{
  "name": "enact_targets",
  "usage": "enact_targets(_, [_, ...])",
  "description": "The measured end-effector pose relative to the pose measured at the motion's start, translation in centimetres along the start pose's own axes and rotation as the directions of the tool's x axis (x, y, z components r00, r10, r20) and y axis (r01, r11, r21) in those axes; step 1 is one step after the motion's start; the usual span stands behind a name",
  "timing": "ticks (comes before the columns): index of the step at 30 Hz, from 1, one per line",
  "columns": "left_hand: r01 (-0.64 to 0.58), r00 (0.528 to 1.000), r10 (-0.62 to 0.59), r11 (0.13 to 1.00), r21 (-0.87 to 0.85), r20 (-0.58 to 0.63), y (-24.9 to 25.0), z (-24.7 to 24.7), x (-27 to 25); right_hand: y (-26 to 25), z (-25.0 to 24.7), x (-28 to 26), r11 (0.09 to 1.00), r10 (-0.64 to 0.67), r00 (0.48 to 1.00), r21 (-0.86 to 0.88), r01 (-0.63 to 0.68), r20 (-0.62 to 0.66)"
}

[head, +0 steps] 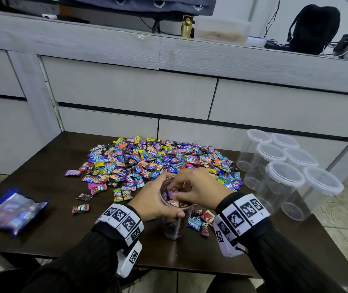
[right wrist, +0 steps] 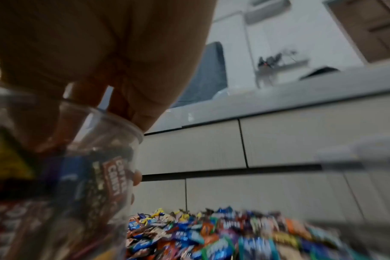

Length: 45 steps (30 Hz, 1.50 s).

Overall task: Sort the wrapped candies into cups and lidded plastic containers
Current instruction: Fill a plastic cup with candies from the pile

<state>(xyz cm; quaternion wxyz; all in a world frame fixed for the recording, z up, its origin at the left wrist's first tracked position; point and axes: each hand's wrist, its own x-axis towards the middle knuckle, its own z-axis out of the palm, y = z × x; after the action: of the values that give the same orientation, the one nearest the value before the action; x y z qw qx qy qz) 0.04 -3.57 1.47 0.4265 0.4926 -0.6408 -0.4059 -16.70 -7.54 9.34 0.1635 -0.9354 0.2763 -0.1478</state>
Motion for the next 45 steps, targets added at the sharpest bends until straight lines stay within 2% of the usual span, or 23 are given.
enact_targets(1, [-0.003,1.0,0.003,1.0,0.003,0.001,0.1,0.0,0.0,0.3,0.0,-0.3,0.997,0.015,0.994,0.072,-0.007,-0.113])
enact_targets(3, [-0.005,1.0,0.005,1.0,0.0,0.002,0.1,0.0,0.0,1.5,0.2,-1.2,0.978,0.12,0.925,0.204,-0.047,-0.36])
enact_targets(4, [-0.002,1.0,0.002,1.0,-0.005,0.005,0.1,0.0,0.0,2.3,0.4,-1.7,0.967,0.196,0.883,0.234,-0.102,-0.426])
enact_targets(5, [0.001,1.0,-0.001,1.0,-0.008,0.008,0.1,0.0,0.0,3.3,0.7,-2.2,0.953,0.276,0.858,0.237,-0.187,-0.433])
enact_targets(7, [0.008,1.0,-0.008,1.0,-0.003,0.015,0.0,0.0,0.1,5.5,1.5,-3.5,0.886,0.464,0.841,0.149,-0.439,-0.278])
enact_targets(9, [0.015,1.0,-0.015,1.0,0.004,0.019,0.0,-0.1,0.1,7.2,2.8,-4.9,0.763,0.646,0.763,-0.004,-0.646,-0.035])
enact_targets(12, [0.019,1.0,-0.019,1.0,0.006,0.021,0.0,-0.1,0.1,8.0,4.9,-6.4,0.614,0.784,0.584,-0.133,-0.778,0.21])
enact_targets(13, [0.019,1.0,-0.019,1.0,0.0,0.022,-0.1,-0.1,0.1,8.0,5.5,-6.5,0.585,0.801,0.545,-0.132,-0.8,0.249])
enact_targets(15, [0.016,1.0,-0.016,1.0,-0.005,0.024,-0.1,-0.1,0.0,7.7,6.3,-6.3,0.55,0.819,0.513,-0.096,-0.83,0.258])
enact_targets(17, [0.013,1.0,-0.013,1.0,-0.004,0.027,-0.1,-0.1,0.0,7.5,6.8,-5.4,0.542,0.826,0.52,-0.054,-0.839,0.219])
enact_targets(22, [0.014,0.999,-0.014,1.0,-0.009,0.034,-0.1,-0.2,0.0,7.3,7.9,-2.1,0.627,0.776,0.625,0.004,-0.779,0.086])
enact_targets(26, [0.01,0.999,-0.01,1.0,0.003,0.04,-0.1,-0.4,0.1,6.8,8.8,0.1,0.702,0.712,0.698,-0.074,-0.708,0.075])
enact_targets(29, [0.001,0.999,-0.001,1.0,0.0,0.034,-0.3,-0.8,-0.2,6.5,9.4,0.4,0.683,0.729,0.684,-0.114,-0.722,0.033])
enact_targets(34, [-0.005,0.999,0.007,1.0,-0.029,0.046,-0.6,-1.4,-0.6,6.9,10.0,0.9,0.747,0.656,0.74,-0.266,-0.609,0.149])
enact_targets(39, [-0.003,0.999,0.005,1.0,-0.026,0.053,-0.5,-1.6,-0.7,6.8,10.3,1.6,0.759,0.608,0.772,-0.42,-0.498,0.184])
enact_targets(41, [-0.004,0.999,0.005,1.0,-0.02,0.05,-0.5,-1.6,-0.7,7.0,10.1,1.8,0.774,0.594,0.779,-0.404,-0.487,0.199])
enact_targets(45, [-0.007,0.999,0.008,1.0,-0.018,0.046,-0.5,-1.5,-0.8,7.8,10.1,1.8,0.795,0.606,0.766,-0.206,-0.571,0.216])
